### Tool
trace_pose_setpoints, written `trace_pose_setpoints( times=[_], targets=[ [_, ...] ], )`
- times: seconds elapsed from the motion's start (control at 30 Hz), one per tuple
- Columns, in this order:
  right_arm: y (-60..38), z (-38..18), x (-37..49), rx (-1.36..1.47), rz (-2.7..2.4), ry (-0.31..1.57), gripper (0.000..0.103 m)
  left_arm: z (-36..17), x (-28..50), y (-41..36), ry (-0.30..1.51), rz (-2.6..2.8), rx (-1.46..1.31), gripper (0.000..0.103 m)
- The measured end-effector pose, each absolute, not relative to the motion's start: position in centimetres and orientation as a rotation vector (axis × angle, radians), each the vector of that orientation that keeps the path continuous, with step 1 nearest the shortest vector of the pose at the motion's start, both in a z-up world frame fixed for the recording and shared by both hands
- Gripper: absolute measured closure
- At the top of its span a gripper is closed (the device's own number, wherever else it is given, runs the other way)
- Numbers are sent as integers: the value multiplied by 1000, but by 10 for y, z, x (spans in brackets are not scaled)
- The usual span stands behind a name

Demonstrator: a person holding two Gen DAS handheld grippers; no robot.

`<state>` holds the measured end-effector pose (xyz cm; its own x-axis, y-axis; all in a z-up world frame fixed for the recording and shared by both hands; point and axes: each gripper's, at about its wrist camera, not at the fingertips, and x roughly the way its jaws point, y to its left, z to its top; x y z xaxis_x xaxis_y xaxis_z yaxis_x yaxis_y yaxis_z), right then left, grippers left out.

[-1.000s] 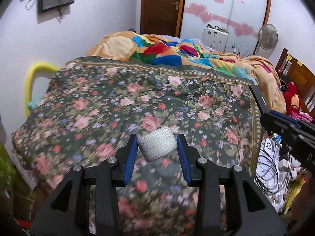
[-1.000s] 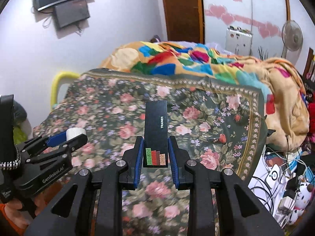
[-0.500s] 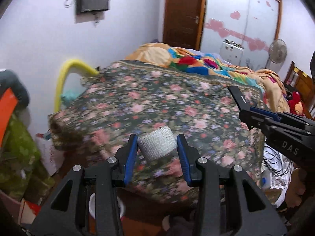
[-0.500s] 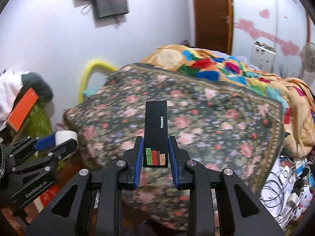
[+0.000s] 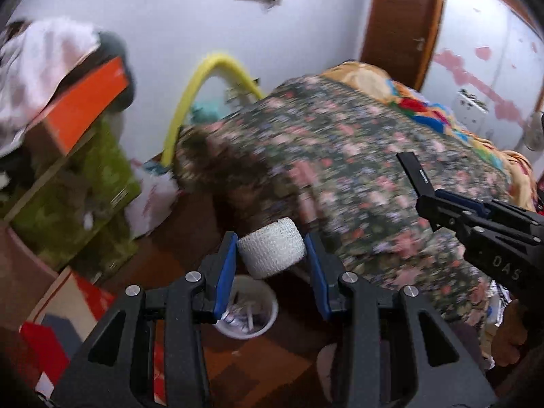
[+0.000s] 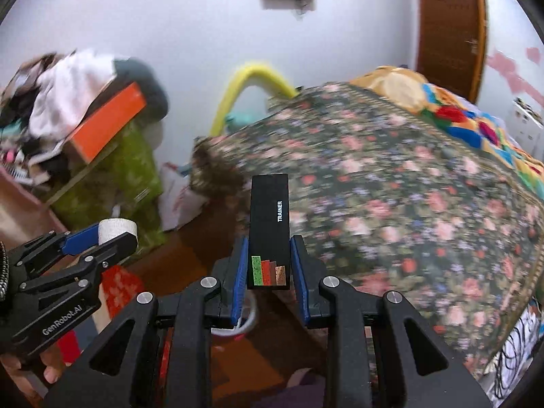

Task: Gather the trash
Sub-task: 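Carry the tape roll and black card in both tools over the white bin, then open both grippers over the bin to drop tape roll and card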

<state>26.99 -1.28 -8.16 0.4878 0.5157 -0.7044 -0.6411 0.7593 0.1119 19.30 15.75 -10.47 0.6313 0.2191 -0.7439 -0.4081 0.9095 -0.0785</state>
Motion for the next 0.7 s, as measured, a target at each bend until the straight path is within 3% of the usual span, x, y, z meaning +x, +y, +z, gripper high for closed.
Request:
trace_pose_setpoints(
  times=[0.33,0.7],
  targets=[
    [63,-133,249,-294,821,904,80,-178,178,225,943,441,-388,63],
    [103,-199,272,-344,857,1107,80,-249,211,240,1099,368,-456,63]
  ],
)
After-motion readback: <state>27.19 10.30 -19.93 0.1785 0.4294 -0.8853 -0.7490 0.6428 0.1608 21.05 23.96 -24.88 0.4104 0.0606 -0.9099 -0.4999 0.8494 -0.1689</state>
